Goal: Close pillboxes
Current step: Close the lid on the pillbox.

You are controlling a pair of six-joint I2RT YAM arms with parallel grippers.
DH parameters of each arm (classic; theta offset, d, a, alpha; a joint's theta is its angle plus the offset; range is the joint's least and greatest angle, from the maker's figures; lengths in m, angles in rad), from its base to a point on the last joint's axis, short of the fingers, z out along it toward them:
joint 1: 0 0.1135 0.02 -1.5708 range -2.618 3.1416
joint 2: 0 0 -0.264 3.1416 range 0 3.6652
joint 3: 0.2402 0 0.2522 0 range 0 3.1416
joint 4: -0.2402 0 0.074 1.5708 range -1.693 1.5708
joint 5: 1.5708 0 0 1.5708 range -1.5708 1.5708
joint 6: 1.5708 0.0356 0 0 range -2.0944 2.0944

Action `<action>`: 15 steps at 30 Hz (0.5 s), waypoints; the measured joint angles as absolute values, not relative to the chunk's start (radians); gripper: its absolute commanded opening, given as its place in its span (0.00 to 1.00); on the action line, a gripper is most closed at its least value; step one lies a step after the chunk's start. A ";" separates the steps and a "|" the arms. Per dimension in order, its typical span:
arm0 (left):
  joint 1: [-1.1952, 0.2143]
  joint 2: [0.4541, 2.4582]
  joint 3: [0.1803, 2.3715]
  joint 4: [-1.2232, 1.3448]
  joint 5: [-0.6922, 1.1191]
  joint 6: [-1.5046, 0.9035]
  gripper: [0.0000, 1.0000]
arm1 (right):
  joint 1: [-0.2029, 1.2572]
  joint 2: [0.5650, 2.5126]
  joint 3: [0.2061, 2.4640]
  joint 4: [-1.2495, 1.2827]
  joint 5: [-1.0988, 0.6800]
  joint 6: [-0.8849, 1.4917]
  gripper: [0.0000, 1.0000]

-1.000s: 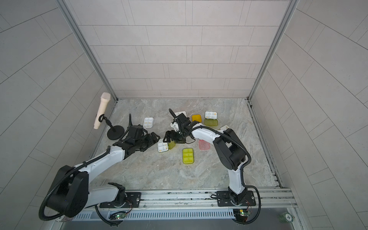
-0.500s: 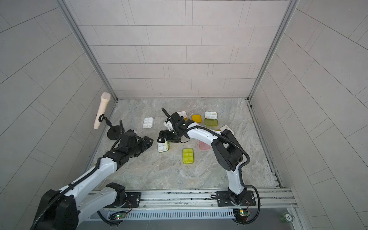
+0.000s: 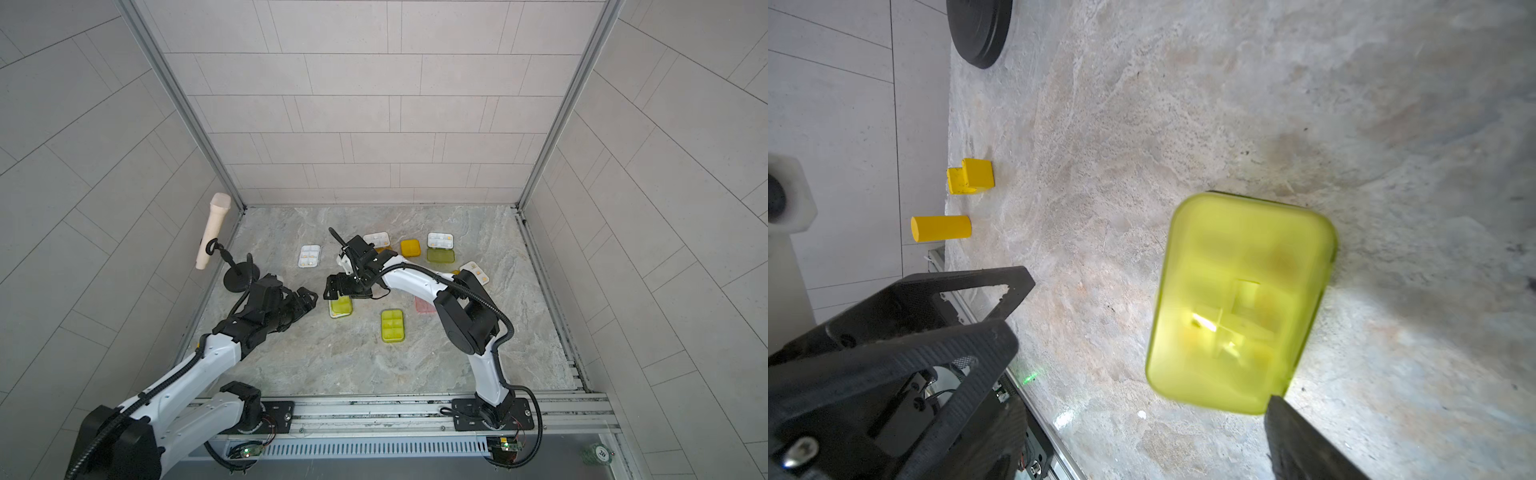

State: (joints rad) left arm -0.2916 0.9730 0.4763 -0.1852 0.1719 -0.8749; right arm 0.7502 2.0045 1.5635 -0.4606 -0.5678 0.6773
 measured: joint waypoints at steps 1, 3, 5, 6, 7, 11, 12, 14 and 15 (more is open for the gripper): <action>-0.291 0.971 0.476 -0.185 0.172 -0.875 0.87 | 0.750 2.004 1.563 -0.464 -0.562 0.677 0.92; -0.287 0.970 0.476 -0.185 0.173 -0.875 0.87 | 0.750 2.004 1.563 -0.477 -0.543 0.677 0.91; -0.286 0.969 0.476 -0.186 0.173 -0.875 0.87 | 0.750 2.004 1.565 -0.494 -0.516 0.673 0.91; -0.284 0.969 0.476 -0.187 0.173 -0.875 0.87 | 0.751 2.005 1.570 -0.508 -0.495 0.670 0.91; -0.282 0.968 0.476 -0.187 0.173 -0.875 0.87 | 0.752 2.008 1.577 -0.524 -0.475 0.666 0.91; -0.282 0.962 0.476 -0.192 0.171 -0.875 0.87 | 0.757 2.022 1.614 -0.587 -0.368 0.646 0.91; -0.282 0.959 0.476 -0.193 0.170 -0.875 0.87 | 0.760 2.026 1.625 -0.606 -0.341 0.640 0.91; -0.281 0.950 0.474 -0.193 0.166 -0.876 0.87 | 0.766 2.040 1.648 -0.632 -0.290 0.628 0.91; -0.281 0.946 0.472 -0.193 0.163 -0.876 0.87 | 0.769 2.047 1.658 -0.643 -0.273 0.625 0.90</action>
